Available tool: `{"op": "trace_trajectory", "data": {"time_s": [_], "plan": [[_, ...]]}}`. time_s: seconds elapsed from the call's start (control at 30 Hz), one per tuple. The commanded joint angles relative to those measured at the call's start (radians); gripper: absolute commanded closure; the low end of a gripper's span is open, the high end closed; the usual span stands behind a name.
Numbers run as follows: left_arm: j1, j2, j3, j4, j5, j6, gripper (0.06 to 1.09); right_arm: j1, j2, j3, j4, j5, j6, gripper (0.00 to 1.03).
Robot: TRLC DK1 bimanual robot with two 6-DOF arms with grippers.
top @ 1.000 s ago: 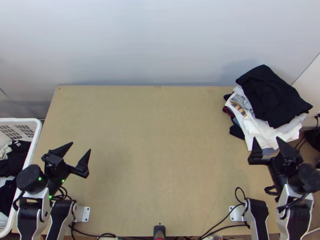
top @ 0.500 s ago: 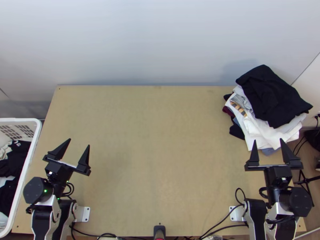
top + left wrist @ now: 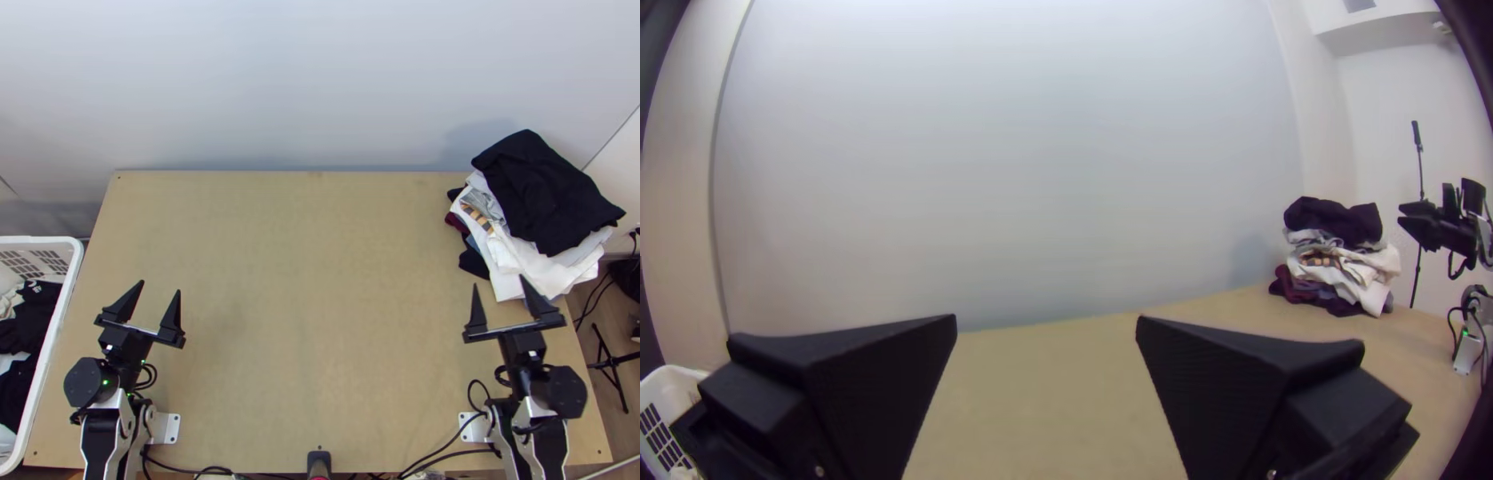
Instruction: Fold the t-shirt
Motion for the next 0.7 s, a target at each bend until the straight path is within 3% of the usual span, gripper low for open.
{"op": "trace_trajectory", "data": {"time_s": [0.0,0.23,0.67], "plan": [[0.034,-0.005,-0.049,0.011,-0.002,0.005,0.1,0.021,-0.003,-0.1,0.006,0.005,-0.033,0.04],[0.035,-0.005,-0.062,-0.012,-0.003,0.061,0.1,0.024,-0.001,-0.131,-0.017,0.008,-0.04,0.04],[0.026,-0.002,-0.066,-0.021,-0.003,0.038,0.1,0.046,0.063,-0.128,-0.052,0.007,-0.066,0.04]]}}
